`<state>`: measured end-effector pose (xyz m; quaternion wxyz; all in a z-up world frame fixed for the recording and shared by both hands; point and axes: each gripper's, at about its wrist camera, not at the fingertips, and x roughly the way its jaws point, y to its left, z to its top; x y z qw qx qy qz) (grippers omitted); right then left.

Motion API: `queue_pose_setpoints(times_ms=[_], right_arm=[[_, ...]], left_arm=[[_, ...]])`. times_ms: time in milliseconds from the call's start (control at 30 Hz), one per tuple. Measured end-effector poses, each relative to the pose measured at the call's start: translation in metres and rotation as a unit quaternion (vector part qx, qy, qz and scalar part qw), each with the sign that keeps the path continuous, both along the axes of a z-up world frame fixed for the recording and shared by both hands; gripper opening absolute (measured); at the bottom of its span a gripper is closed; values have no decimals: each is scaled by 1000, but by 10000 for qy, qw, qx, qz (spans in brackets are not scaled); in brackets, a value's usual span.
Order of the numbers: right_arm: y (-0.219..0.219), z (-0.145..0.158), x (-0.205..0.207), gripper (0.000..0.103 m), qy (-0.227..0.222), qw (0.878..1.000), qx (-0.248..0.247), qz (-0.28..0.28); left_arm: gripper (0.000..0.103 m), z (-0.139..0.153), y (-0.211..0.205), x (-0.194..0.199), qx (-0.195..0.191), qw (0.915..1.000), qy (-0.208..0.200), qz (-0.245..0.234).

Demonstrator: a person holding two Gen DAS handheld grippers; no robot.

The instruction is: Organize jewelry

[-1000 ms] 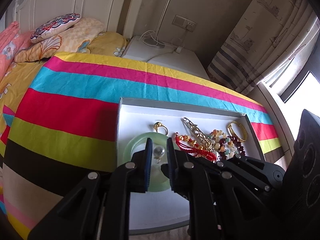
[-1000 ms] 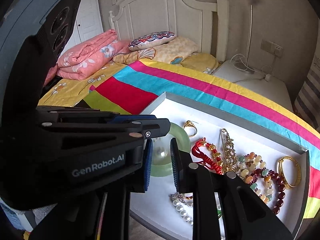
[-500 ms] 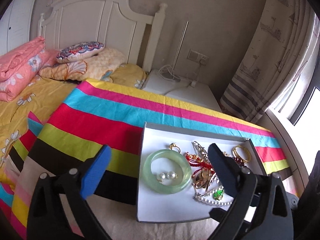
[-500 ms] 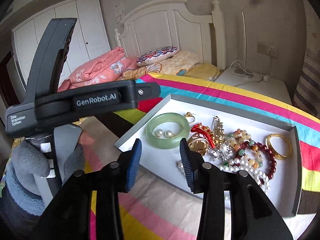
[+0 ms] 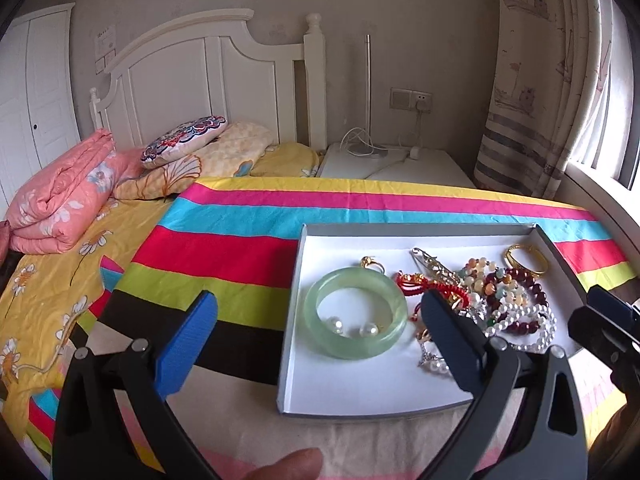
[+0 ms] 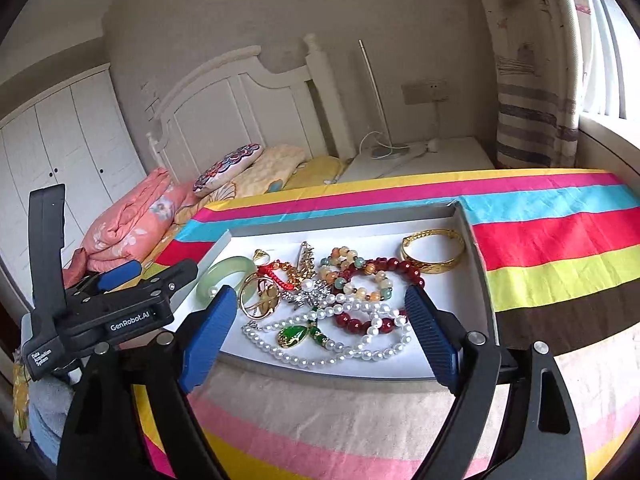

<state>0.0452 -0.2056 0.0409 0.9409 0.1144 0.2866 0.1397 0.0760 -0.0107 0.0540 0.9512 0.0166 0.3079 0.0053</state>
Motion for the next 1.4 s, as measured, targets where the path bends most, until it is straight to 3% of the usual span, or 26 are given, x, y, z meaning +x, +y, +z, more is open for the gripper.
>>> queue_pose_setpoints(times_ms=[133,367,1400], right_arm=[[-3,0,-2,87,-47,9994,-146,-311],[-18,-5,4,87,152,9979,19,-633],[-12,-8,7,87,322,9971,-182,-669]], left_arm=[[101,-3,0,-3,-66,9999,76,-43],[101,-8,-15,-10,172,9996,68,-194],[101,-12,-18,-11,132,9995,147,-236]])
